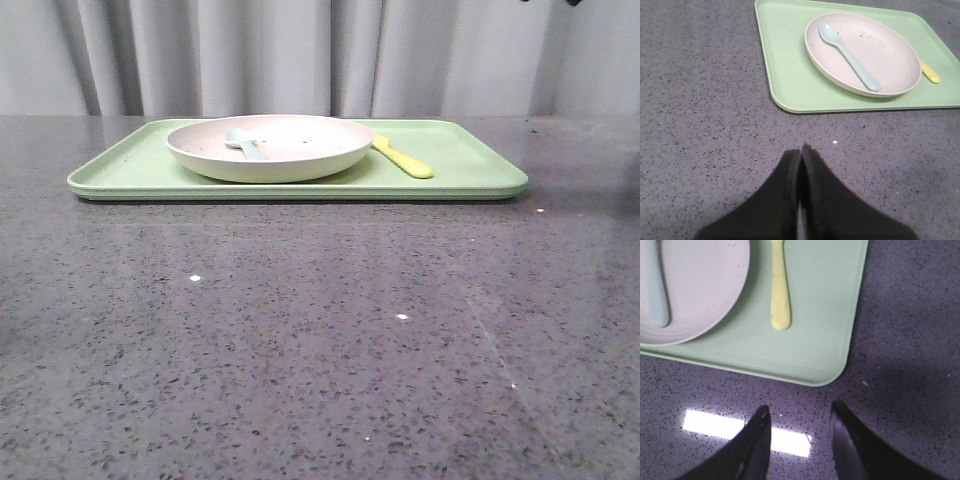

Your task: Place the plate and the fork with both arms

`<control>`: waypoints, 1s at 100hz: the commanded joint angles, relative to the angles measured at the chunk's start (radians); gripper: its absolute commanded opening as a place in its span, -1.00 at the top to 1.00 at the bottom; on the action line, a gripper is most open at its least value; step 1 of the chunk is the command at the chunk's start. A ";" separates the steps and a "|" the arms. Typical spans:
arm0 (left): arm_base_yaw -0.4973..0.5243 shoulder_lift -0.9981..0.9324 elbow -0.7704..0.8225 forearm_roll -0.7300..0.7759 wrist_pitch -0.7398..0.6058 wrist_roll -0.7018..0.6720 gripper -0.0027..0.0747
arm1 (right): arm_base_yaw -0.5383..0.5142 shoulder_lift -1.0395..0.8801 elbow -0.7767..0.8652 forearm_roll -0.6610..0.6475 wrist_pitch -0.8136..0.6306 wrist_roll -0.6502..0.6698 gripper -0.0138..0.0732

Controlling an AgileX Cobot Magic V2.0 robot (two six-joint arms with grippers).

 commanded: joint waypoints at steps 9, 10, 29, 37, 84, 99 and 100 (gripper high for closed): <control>0.001 -0.006 -0.027 -0.014 -0.082 -0.009 0.98 | -0.005 -0.173 0.097 -0.002 -0.111 -0.001 -0.03; 0.001 -0.006 -0.027 -0.014 -0.082 -0.009 0.98 | -0.005 -0.184 0.107 -0.002 -0.116 -0.001 -0.03; 0.001 -0.031 -0.027 -0.014 -0.088 -0.009 0.98 | -0.005 -0.331 0.253 -0.002 -0.195 -0.001 0.02; 0.001 -0.047 -0.027 -0.014 -0.089 -0.009 0.98 | -0.005 -0.391 0.314 -0.002 -0.234 -0.001 0.16; 0.001 -0.145 0.009 -0.008 -0.089 -0.009 0.98 | -0.005 -0.715 0.617 -0.002 -0.376 -0.001 0.69; 0.001 -0.195 0.060 -0.008 -0.108 -0.009 0.98 | -0.005 -0.802 0.676 -0.003 -0.391 -0.001 0.84; 0.001 -0.200 0.063 -0.008 -0.108 -0.009 0.98 | -0.005 -0.806 0.678 -0.003 -0.391 -0.001 0.84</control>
